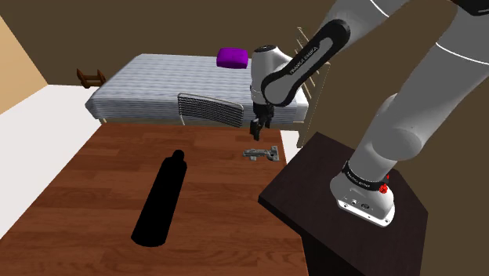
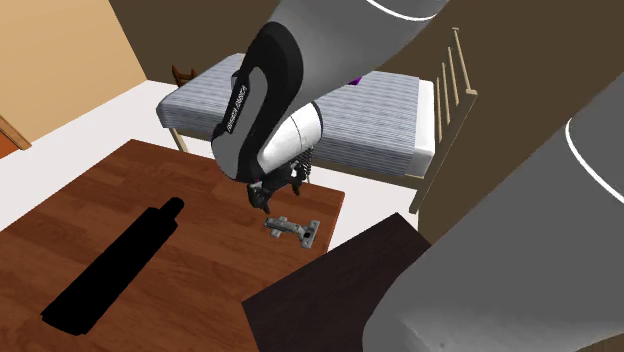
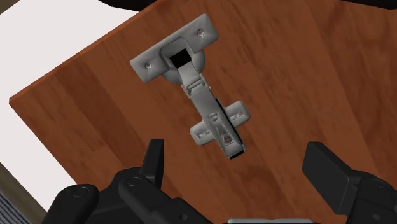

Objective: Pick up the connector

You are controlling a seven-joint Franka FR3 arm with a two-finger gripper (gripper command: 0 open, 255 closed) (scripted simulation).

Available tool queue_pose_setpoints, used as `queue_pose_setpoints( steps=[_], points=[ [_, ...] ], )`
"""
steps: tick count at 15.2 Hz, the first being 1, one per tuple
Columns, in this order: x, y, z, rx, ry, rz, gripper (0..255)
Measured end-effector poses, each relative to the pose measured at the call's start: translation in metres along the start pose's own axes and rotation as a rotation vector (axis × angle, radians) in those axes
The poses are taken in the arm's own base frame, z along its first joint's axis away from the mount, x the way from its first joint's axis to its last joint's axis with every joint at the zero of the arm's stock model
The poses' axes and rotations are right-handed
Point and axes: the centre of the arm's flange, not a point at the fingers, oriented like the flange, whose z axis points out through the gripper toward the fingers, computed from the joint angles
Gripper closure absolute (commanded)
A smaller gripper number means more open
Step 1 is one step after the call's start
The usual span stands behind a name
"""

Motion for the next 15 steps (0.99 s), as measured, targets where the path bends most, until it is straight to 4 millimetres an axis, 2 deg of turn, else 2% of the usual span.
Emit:
queue_pose_setpoints(
  steps=[8,15],
  points=[
    [0.027,-0.02,0.098,-0.041,-0.039,-0.062,0],
    [0.033,-0.022,0.138,-0.045,-0.043,-0.068,0]
  ],
)
